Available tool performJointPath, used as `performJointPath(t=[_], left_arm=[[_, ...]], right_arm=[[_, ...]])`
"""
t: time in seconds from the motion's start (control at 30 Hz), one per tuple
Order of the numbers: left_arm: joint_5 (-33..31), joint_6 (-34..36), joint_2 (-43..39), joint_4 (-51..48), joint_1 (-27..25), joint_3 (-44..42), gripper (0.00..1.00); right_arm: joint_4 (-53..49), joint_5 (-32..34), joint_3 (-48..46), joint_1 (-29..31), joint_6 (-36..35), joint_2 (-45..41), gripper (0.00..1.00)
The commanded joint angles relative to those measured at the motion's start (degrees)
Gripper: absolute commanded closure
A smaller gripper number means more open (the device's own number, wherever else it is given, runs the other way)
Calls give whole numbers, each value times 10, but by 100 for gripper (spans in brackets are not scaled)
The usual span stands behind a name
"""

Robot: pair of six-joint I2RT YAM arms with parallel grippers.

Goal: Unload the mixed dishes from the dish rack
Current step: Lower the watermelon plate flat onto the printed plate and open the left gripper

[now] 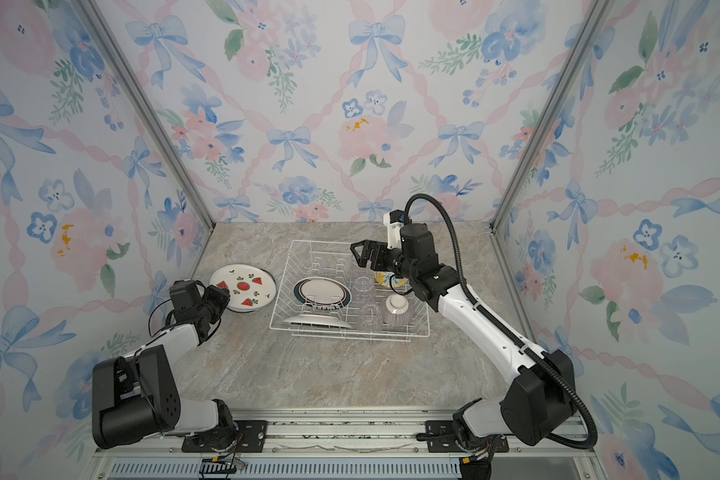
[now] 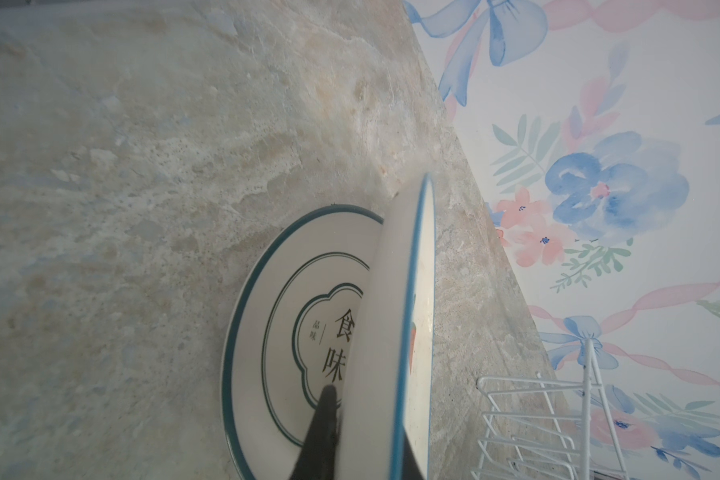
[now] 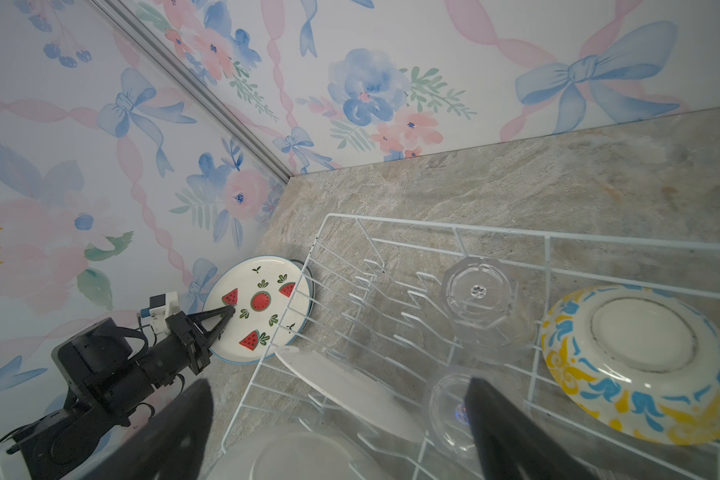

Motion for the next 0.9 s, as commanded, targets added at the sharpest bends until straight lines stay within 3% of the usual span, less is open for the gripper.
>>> performJointPath(t=[0.0,0.5,0.87], left_arm=[[27,12,8,45,4,25,100],[26,30,19,45,4,20,100],[27,43,26,33,4,23,76]], right_arm=[[-10,5,-4,1,-12,2,3],[-13,1,7,3,-6,15,3],[-13,0,9,3,-4,18,3]])
